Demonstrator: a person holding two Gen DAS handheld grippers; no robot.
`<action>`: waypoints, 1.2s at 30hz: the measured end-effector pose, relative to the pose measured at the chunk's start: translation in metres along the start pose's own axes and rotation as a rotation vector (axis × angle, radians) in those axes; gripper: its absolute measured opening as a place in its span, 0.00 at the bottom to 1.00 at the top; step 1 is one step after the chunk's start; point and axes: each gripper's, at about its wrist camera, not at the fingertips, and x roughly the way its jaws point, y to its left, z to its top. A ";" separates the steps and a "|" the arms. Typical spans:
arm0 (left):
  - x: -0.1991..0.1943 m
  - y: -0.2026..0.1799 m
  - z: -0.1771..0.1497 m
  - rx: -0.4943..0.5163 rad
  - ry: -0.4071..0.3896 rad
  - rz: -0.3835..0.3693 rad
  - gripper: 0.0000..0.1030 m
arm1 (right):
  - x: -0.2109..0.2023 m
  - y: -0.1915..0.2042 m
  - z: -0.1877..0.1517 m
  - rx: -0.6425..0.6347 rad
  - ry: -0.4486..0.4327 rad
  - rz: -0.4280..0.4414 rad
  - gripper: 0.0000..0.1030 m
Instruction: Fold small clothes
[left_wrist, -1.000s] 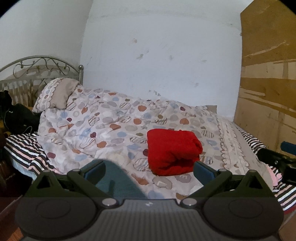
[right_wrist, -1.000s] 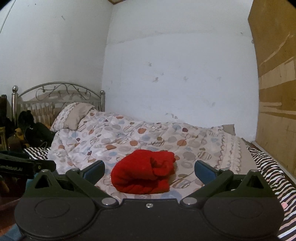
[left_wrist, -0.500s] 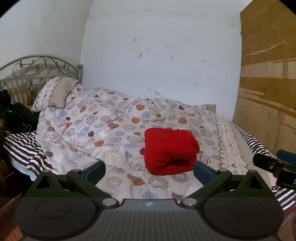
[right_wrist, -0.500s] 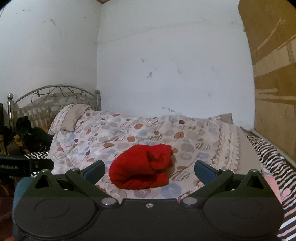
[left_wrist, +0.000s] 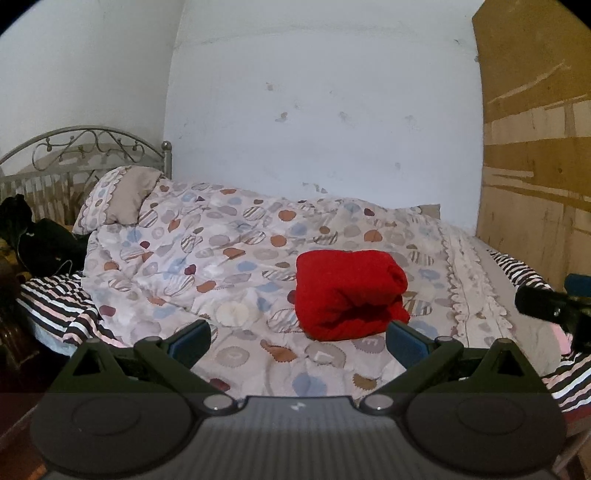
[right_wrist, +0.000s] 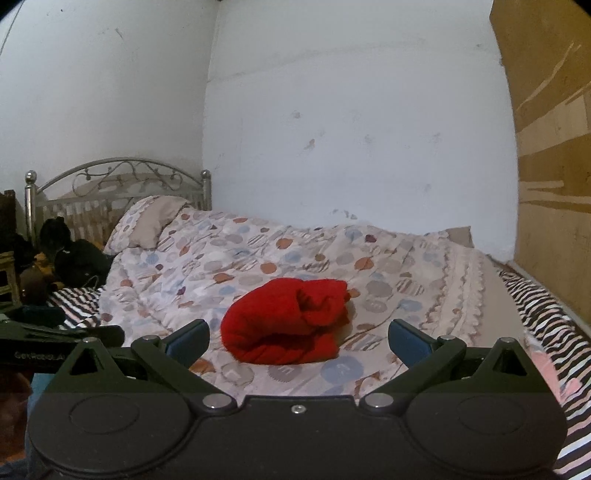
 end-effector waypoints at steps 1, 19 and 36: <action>0.000 0.001 -0.001 -0.012 0.002 0.001 0.99 | 0.001 0.001 -0.001 -0.006 0.001 0.003 1.00; 0.004 0.001 -0.004 -0.017 0.014 0.011 0.99 | 0.009 -0.006 -0.009 0.029 0.041 0.004 1.00; 0.006 -0.003 -0.009 -0.007 0.039 0.022 0.99 | 0.009 -0.005 -0.012 0.030 0.065 -0.002 1.00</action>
